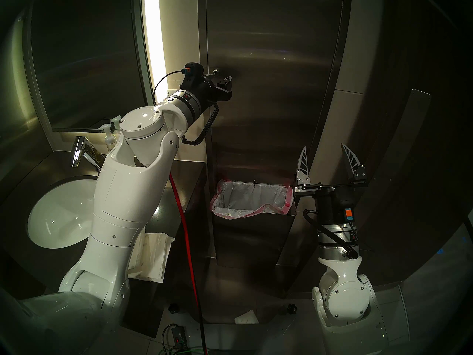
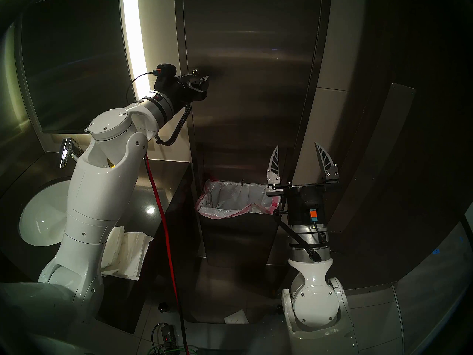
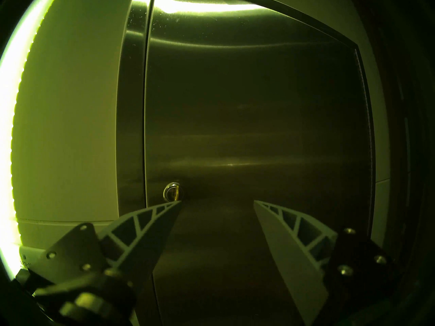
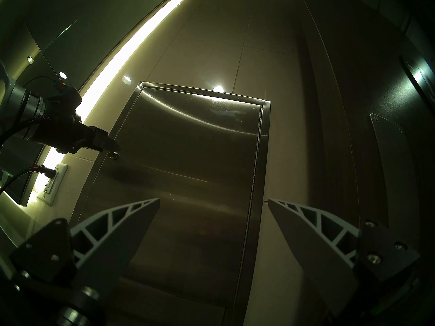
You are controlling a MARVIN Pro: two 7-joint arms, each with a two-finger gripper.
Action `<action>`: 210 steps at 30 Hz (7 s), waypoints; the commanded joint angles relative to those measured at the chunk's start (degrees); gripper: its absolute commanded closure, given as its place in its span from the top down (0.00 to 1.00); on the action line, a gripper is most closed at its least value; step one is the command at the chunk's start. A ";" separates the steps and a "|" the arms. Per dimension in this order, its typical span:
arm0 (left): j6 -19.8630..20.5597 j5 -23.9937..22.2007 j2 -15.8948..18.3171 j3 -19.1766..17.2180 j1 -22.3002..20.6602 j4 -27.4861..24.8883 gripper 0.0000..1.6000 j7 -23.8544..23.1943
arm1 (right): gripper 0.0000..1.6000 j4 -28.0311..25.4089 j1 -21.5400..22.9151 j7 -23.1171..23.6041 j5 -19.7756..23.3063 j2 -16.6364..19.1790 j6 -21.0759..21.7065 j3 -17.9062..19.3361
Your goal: Twist key and close towel dispenser
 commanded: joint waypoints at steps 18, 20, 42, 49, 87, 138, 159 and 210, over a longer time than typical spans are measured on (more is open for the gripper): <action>-1.79 0.96 -0.10 -0.31 -5.21 3.82 0.96 -1.71 | 1.00 -0.91 0.22 -0.36 0.11 0.24 0.15 0.00; -1.71 1.12 -0.06 -0.20 -5.15 3.89 0.93 -1.94 | 1.00 -0.92 0.22 -0.39 0.11 0.27 0.17 -0.01; -1.95 2.23 0.37 -0.19 -4.69 4.98 0.84 -4.52 | 1.00 -0.94 0.24 -0.72 0.13 0.61 0.31 -0.15; -2.29 2.42 1.28 -0.98 -5.59 7.16 0.81 -6.17 | 1.00 -0.93 0.25 -0.84 0.13 0.72 0.33 -0.20; -1.69 3.06 1.58 -2.03 -5.50 5.89 0.98 -8.08 | 1.00 -0.94 0.29 -1.49 0.15 1.35 0.54 -0.47; 16.31 -12.10 -12.80 -11.71 -7.74 7.16 0.00 7.98 | 1.00 -0.88 0.38 -2.38 0.13 2.17 0.72 -0.82; 12.67 -6.63 -5.46 -4.07 -5.82 0.95 1.00 3.45 | 1.00 -0.93 0.40 -2.71 0.17 2.52 0.87 -0.96; 19.60 -22.50 -18.41 -19.11 -11.61 8.25 0.00 10.87 | 1.00 -0.87 0.50 -3.58 0.15 3.32 1.05 -1.32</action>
